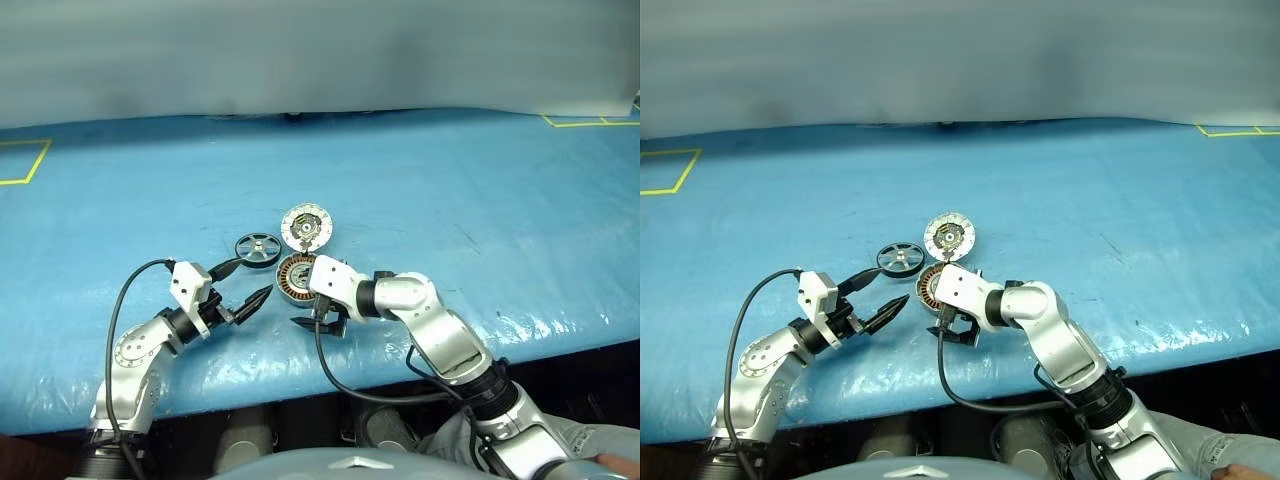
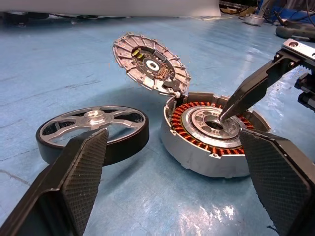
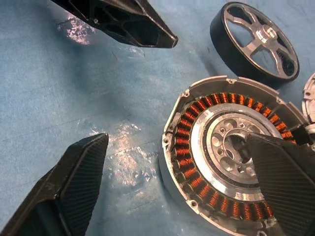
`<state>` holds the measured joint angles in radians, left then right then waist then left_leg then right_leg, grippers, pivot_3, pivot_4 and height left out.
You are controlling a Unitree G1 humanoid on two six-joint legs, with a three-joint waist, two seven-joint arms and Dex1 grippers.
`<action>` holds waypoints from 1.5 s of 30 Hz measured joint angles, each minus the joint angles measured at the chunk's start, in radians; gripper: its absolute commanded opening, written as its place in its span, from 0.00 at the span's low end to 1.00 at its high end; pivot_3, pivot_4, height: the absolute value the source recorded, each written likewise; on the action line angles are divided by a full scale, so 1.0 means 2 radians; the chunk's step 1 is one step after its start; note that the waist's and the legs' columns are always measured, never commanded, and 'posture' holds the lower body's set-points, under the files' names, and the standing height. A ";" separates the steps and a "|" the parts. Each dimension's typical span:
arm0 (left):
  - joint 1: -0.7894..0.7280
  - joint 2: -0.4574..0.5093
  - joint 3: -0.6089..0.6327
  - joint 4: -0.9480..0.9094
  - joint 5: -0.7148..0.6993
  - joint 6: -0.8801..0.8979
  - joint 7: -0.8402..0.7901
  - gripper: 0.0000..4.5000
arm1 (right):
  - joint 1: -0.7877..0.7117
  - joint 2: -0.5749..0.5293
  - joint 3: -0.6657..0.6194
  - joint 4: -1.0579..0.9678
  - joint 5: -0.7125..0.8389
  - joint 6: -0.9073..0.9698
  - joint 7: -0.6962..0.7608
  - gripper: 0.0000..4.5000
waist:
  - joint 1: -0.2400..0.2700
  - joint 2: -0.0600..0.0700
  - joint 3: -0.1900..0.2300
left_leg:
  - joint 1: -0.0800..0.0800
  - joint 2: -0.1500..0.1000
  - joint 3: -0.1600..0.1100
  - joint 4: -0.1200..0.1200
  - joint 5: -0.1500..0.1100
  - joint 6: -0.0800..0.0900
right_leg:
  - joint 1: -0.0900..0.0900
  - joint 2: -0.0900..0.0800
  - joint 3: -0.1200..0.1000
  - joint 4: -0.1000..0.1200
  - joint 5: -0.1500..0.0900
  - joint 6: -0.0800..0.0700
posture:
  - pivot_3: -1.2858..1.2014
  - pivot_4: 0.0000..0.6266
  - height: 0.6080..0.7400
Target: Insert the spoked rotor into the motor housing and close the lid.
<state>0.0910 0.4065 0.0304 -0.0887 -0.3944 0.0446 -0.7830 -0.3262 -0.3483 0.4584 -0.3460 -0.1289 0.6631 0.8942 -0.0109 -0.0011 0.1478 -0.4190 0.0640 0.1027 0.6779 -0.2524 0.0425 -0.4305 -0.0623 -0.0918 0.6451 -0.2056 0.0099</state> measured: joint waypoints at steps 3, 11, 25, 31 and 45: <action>0.000 0.001 0.000 0.000 0.000 0.004 0.000 1.00 | 0.002 0.007 -0.019 -0.022 0.031 0.001 -0.003 0.99 | 0.000 0.000 0.000 | 0.000 0.000 0.000 0.000 0.000 0.000 | 0.000 0.000 0.000 0.000 0.000 0.000 | 0.52 0.24 1.00; 0.003 0.004 0.002 -0.001 -0.001 0.006 -0.002 1.00 | 0.061 -0.001 -0.150 -0.054 0.116 -0.016 -0.043 0.99 | 0.005 0.000 0.000 | 0.000 -0.001 -0.001 0.000 -0.001 0.001 | 0.000 -0.001 -0.001 -0.001 0.000 0.000 | 0.52 0.24 1.00; -0.006 0.005 -0.001 0.000 -0.008 -0.007 -0.050 1.00 | 0.160 -0.006 -0.249 0.080 0.148 -0.140 -0.108 0.99 | 0.000 0.000 0.000 | -0.001 0.000 0.000 0.001 -0.001 0.001 | 0.000 0.000 0.000 0.000 0.000 0.001 | 0.52 0.24 1.00; -0.007 0.005 0.000 0.000 -0.009 -0.017 -0.065 1.00 | 0.156 -0.005 -0.236 0.133 0.124 -0.166 -0.145 0.99 | 0.000 0.000 0.000 | -0.002 -0.001 0.000 0.001 -0.001 0.001 | 0.000 0.000 0.000 -0.001 0.000 0.001 | 0.52 0.24 1.00; -0.006 0.005 0.000 0.002 -0.003 -0.028 -0.066 1.00 | 0.149 -0.012 -0.238 0.139 0.139 -0.132 -0.163 0.34 | 0.001 -0.001 0.000 | 0.001 0.000 -0.001 0.001 -0.001 0.001 | 0.000 -0.001 0.000 -0.001 0.000 0.001 | 0.52 0.24 1.00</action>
<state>0.0798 0.4164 0.0300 -0.0849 -0.4011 -0.0123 -0.9157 -0.0281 -0.3724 -0.0183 -0.0689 0.1493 0.3983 0.5684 -0.0096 -0.0022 0.1475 -0.4173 0.0631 0.1016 0.6800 -0.2549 0.0452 -0.4295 -0.0633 -0.0914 0.6434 -0.2058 0.0122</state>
